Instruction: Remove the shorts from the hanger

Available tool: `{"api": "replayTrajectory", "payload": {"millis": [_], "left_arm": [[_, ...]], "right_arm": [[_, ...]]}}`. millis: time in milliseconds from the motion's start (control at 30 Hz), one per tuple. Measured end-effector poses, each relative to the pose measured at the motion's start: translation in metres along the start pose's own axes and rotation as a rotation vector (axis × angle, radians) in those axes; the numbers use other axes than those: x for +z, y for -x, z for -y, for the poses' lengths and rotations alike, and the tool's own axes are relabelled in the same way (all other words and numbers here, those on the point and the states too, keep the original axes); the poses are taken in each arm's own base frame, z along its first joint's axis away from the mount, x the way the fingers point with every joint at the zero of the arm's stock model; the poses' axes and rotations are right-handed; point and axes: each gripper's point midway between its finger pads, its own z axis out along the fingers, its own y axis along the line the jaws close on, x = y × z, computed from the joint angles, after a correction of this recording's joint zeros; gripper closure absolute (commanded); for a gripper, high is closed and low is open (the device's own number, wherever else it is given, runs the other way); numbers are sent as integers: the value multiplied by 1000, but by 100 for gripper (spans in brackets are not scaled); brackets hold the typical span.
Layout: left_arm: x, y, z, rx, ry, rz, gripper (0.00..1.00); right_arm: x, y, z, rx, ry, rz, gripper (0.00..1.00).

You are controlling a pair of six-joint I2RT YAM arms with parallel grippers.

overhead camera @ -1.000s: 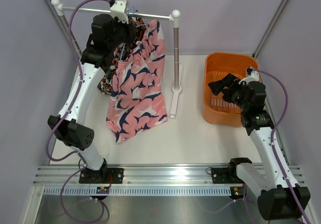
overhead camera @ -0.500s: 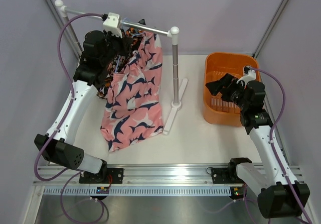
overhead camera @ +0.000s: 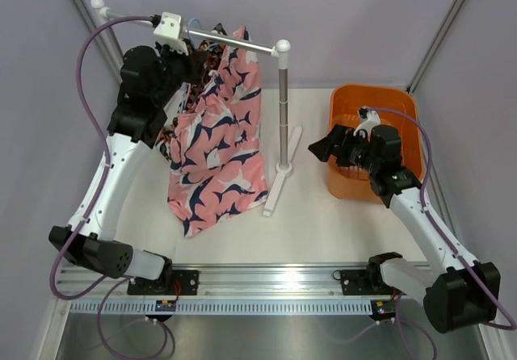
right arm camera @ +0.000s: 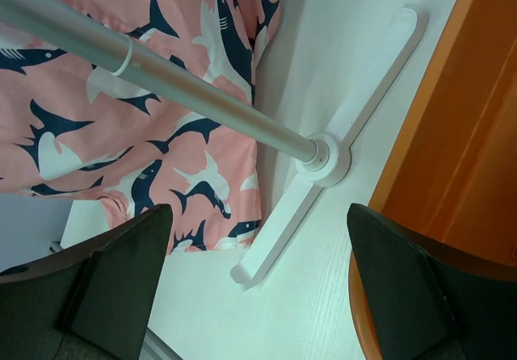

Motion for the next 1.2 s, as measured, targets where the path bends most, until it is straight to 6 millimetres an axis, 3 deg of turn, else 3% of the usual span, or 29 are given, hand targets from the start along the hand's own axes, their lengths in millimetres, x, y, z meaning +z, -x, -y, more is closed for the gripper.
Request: {"api": "replayTrajectory", "payload": {"millis": [200, 467, 667, 867, 1067, 1200], "left_arm": [[-20, 3, 0, -3, 17, -18, 100], [-59, -21, 1, -12, 34, -102, 100], [-91, -23, 8, -31, 25, -125, 100], [-118, -26, 23, -61, -16, -132, 100], [-137, -39, 37, -86, -68, -165, 100], [-145, -43, 43, -96, -92, -180, 100]], "right_arm": [[6, -1, -12, -33, 32, -18, 1], [30, -30, -36, -78, 98, -135, 1], [49, -47, -32, -66, 65, -193, 2], [87, -40, -39, -65, 25, -207, 3], [122, -16, -54, -71, -8, -177, 3], [147, 0, -51, -74, -51, -153, 4]]}}
